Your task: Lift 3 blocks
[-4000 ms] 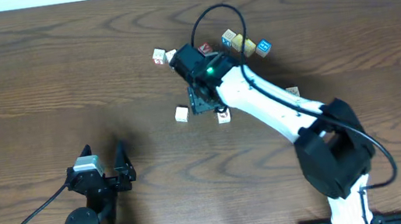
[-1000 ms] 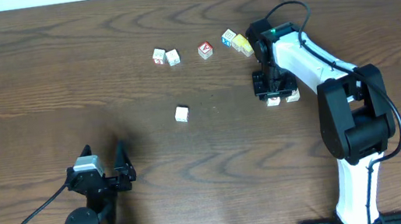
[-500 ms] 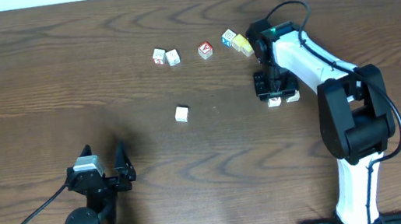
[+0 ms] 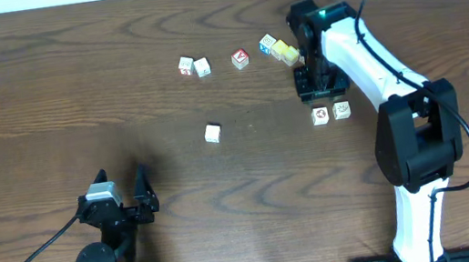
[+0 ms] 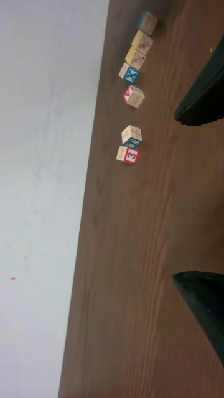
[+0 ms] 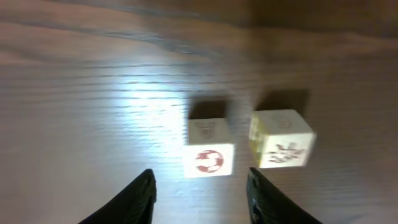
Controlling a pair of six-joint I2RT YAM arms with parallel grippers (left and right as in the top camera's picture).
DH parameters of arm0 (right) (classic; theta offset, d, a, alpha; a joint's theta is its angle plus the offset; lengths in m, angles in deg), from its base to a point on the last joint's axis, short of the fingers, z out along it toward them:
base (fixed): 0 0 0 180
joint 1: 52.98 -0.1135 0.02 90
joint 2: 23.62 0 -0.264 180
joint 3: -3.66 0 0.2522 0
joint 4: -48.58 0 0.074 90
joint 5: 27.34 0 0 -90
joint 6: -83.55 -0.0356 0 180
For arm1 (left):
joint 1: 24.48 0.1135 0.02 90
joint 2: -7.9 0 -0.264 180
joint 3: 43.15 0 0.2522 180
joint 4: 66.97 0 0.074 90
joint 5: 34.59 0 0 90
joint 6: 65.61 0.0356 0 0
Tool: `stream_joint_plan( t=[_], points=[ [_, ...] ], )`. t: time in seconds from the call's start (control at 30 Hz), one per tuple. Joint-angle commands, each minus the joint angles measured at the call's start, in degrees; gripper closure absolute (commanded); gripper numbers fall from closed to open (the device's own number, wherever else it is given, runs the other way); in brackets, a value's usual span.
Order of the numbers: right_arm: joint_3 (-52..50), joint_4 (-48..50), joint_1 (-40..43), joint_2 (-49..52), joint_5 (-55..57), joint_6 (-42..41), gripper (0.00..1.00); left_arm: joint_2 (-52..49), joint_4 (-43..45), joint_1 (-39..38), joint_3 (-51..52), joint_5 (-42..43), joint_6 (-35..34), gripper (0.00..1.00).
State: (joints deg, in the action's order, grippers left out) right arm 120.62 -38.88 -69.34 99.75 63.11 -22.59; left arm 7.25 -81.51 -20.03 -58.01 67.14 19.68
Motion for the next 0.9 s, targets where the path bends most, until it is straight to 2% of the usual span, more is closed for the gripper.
stream_joint_plan(
  t=[0.0,0.1,0.27,0.33,0.4,0.43,0.47,0.57,0.87],
  points=[
    [1.9,0.4,-0.7,1.0,-13.6,4.7,0.53,0.0,-2.0,0.3,0.9,1.3,-0.3,0.25],
    [1.7,3.1,-2.2,1.0,-21.7,4.6,0.53,0.0,-2.0,0.3,0.9,1.3,-0.3,0.25],
    [1.6,10.2,-6.8,1.0,-21.1,-1.9,0.43,0.0,-2.0,0.3,0.9,1.3,-0.3,0.25],
    [1.6,13.4,-9.2,1.0,-19.0,-6.0,0.34,0.0,-2.0,0.3,0.9,1.3,-0.3,0.25],
    [1.6,16.2,-11.5,1.0,-16.7,-9.6,0.18,0.0,-2.0,0.3,0.9,1.3,-0.3,0.25],
    [1.6,17.4,-12.5,1.0,-15.6,-11.0,0.07,0.0,-2.0,0.3,0.9,1.3,-0.3,0.25],
    [1.6,18.7,-13.7,1.0,-14.5,-12.6,0.01,0.0,-2.0,0.3,0.9,1.3,-0.3,0.25],
    [1.6,21.7,-16.3,1.0,-12.7,-15.3,0.01,0.0,-2.0,0.3,0.9,1.3,-0.3,0.25],
    [1.6,29.0,-22.9,1.0,-11.8,-15.0,0.01,0.0,-2.0,0.3,0.9,1.3,-0.3,0.25]
  ],
)
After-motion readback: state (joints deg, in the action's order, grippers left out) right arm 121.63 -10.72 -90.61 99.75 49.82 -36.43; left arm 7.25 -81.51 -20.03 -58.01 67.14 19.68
